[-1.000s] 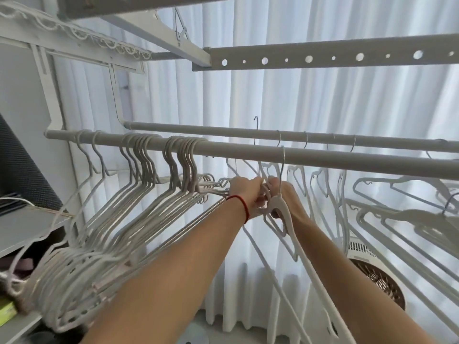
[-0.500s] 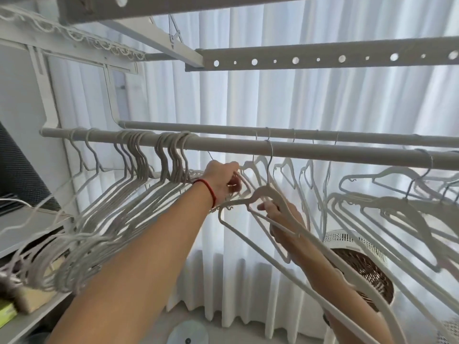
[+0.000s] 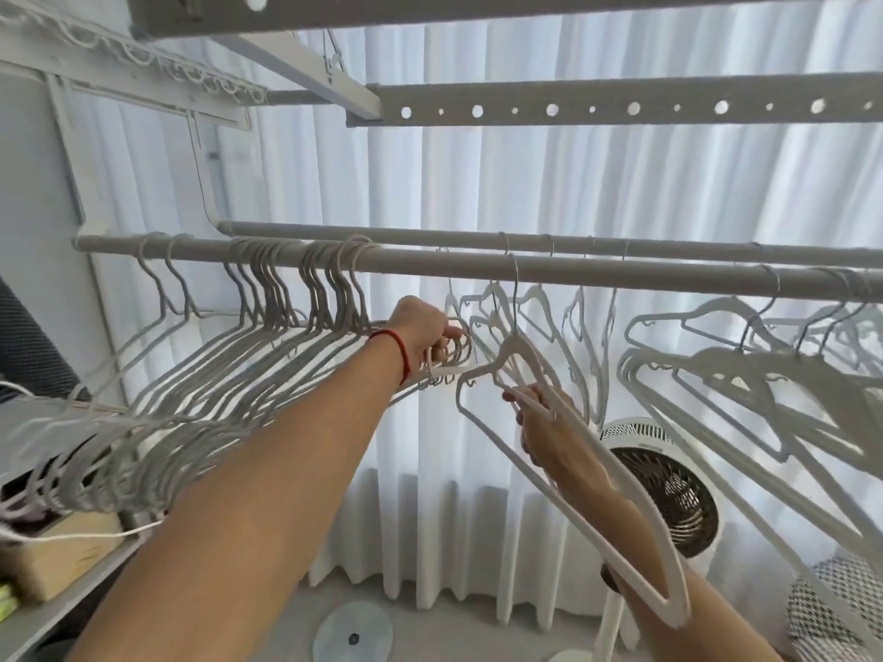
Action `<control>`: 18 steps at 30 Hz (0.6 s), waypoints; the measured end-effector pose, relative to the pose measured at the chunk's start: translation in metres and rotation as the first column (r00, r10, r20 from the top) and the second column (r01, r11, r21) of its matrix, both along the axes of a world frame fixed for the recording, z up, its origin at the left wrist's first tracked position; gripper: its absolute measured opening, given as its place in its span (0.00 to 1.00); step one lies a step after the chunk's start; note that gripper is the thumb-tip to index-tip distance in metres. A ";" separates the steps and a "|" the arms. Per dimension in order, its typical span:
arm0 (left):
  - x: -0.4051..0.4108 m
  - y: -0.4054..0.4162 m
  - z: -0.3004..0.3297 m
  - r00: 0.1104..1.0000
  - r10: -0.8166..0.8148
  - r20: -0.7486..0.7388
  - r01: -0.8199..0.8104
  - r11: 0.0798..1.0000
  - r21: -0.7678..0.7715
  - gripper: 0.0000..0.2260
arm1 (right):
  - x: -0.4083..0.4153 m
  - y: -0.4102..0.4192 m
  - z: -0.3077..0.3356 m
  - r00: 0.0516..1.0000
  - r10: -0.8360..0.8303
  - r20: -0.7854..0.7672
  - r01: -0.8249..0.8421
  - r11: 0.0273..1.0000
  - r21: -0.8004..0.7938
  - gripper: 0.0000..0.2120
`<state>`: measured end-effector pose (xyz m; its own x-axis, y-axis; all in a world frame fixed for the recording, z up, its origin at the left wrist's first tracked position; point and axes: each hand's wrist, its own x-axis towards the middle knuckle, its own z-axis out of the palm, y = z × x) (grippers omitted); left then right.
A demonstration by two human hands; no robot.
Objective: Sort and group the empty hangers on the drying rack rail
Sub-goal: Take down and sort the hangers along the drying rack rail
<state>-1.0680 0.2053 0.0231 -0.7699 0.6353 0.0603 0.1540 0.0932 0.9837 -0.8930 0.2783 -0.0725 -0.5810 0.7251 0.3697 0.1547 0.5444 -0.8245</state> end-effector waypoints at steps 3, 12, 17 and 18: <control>0.002 0.012 -0.006 0.978 0.082 -0.192 -0.093 0.994 -0.050 0.06 | 0.002 -0.003 0.000 0.998 -0.019 -0.062 0.012 0.994 -0.112 0.12; 0.037 0.024 -0.022 0.775 0.113 -0.622 -0.172 0.984 -0.036 0.14 | 0.021 0.016 0.003 0.994 -0.032 -0.106 0.011 0.981 -0.195 0.12; 0.053 0.018 -0.044 0.654 0.117 -0.748 -0.113 0.992 0.057 0.16 | 0.022 0.021 0.000 0.993 -0.066 -0.096 0.049 0.984 -0.170 0.14; 0.056 0.018 -0.047 0.613 0.122 -0.781 -0.121 0.991 0.060 0.16 | 0.021 0.021 0.000 0.990 -0.071 -0.118 0.048 0.981 -0.189 0.14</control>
<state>-1.0117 0.2233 -0.0234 -0.5014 0.5394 0.6765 0.8513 0.1678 0.4971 -0.8721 0.2988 -0.0723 -0.4928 0.8197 0.2918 0.0724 0.3728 -0.9251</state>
